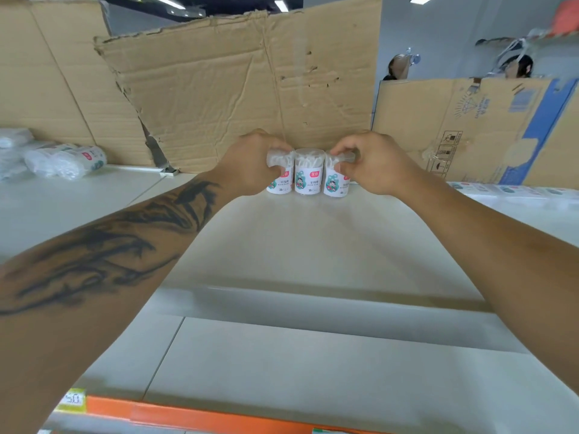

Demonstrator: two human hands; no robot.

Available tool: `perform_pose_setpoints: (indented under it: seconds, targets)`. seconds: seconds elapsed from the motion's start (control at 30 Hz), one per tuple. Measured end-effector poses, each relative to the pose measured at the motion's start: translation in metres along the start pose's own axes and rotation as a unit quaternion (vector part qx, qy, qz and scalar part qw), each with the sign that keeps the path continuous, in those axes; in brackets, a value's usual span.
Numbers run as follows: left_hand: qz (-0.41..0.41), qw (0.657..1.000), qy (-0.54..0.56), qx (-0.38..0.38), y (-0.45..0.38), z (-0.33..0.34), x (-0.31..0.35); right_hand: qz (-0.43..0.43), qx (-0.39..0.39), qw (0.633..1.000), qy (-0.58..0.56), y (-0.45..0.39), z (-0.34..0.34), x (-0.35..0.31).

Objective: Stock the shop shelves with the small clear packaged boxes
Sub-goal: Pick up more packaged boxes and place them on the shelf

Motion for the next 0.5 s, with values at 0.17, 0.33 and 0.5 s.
perform_pose_setpoints:
  seconds: [0.17, 0.33, 0.5]
  targets:
    - [-0.009, 1.0, 0.008, -0.018, 0.008, 0.003, -0.003, -0.008, -0.013, 1.0, 0.019, 0.004, 0.001, -0.005]
    - [-0.035, 0.999, 0.001, -0.014, 0.032, -0.011, -0.007, -0.013, 0.004, 0.998, 0.065, 0.011, -0.009, -0.009]
    - [-0.092, 0.994, -0.056, -0.028, 0.085, -0.036, -0.012, -0.021, -0.018, 0.996, 0.086, 0.038, -0.009, -0.039]
Point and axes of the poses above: each hand's wrist, its own y-axis away from the middle knuckle, its own z-axis out of the palm, x = y × z, the point moved 7 cm from there along -y, towards the middle knuckle, and after that the axes turned 8 degrees about -z, right-handed, at the moved point
